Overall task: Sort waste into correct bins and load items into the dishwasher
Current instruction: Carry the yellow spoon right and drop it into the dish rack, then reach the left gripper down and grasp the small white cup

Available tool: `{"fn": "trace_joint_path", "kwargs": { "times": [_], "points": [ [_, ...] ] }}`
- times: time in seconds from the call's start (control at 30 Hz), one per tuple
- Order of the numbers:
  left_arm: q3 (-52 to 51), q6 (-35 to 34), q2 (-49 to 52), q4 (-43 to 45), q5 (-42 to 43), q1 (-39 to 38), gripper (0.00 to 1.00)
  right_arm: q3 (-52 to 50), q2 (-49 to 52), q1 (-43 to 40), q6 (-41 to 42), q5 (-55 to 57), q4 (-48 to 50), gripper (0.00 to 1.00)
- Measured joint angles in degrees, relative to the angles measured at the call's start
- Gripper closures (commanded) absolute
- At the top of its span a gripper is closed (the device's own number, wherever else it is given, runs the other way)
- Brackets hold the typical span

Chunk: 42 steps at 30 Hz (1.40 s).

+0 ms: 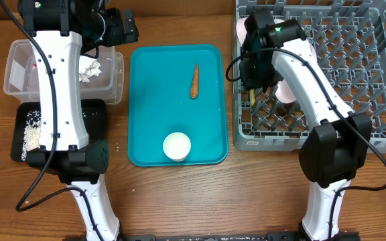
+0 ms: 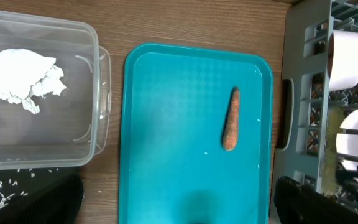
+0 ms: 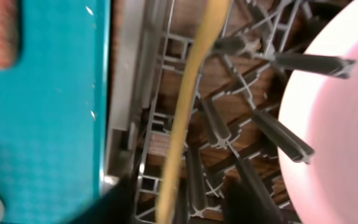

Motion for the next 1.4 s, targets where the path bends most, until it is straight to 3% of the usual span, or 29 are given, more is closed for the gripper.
{"fn": "trace_joint_path", "kwargs": {
  "times": [0.27, 0.43, 0.5, 0.63, 0.87, 1.17, 1.3, 1.4],
  "points": [
    [0.0, 0.0, 0.0, 0.0, 0.0, -0.02, 0.0, 1.05, 0.0, 0.0, 0.24, -0.42, -0.94, 0.3],
    [0.0, 0.04, 0.0, -0.94, 0.02, -0.02, 0.0, 8.94, -0.04, 0.0, 0.39, -4.28, -5.51, 0.3],
    [0.0, 0.07, 0.0, -3.08, 0.02, -0.02, 0.05, 11.37, -0.48, 0.0, 0.37, -6.49, -7.02, 0.3],
    [0.0, 1.4, -0.09, -5.81, 0.66, -0.13, 0.01, 12.09, -3.34, -0.04, 0.39, -10.88, -9.81, 0.3],
    [-2.12, 2.89, -5.29, -5.77, 4.09, -4.96, 0.0, 12.22, -7.26, -0.17, 0.35, -14.08, -15.02, 0.34],
    [-27.85, 0.57, -24.04, -6.01, -2.19, -14.25, 0.0, 12.24, -7.45, 0.24, 0.44, -15.96, -14.16, 0.36],
    [-40.0, -2.21, -25.57, -5.29, -3.93, -14.25, 0.1, 11.52, -7.45, 1.55, 0.37, -16.44, -12.48, 0.37],
    [-49.11, -3.43, -25.4, -0.66, -4.37, -14.45, 0.12, 10.08, -7.45, 2.54, 0.42, -16.59, -11.5, 0.37]
  ]
}}
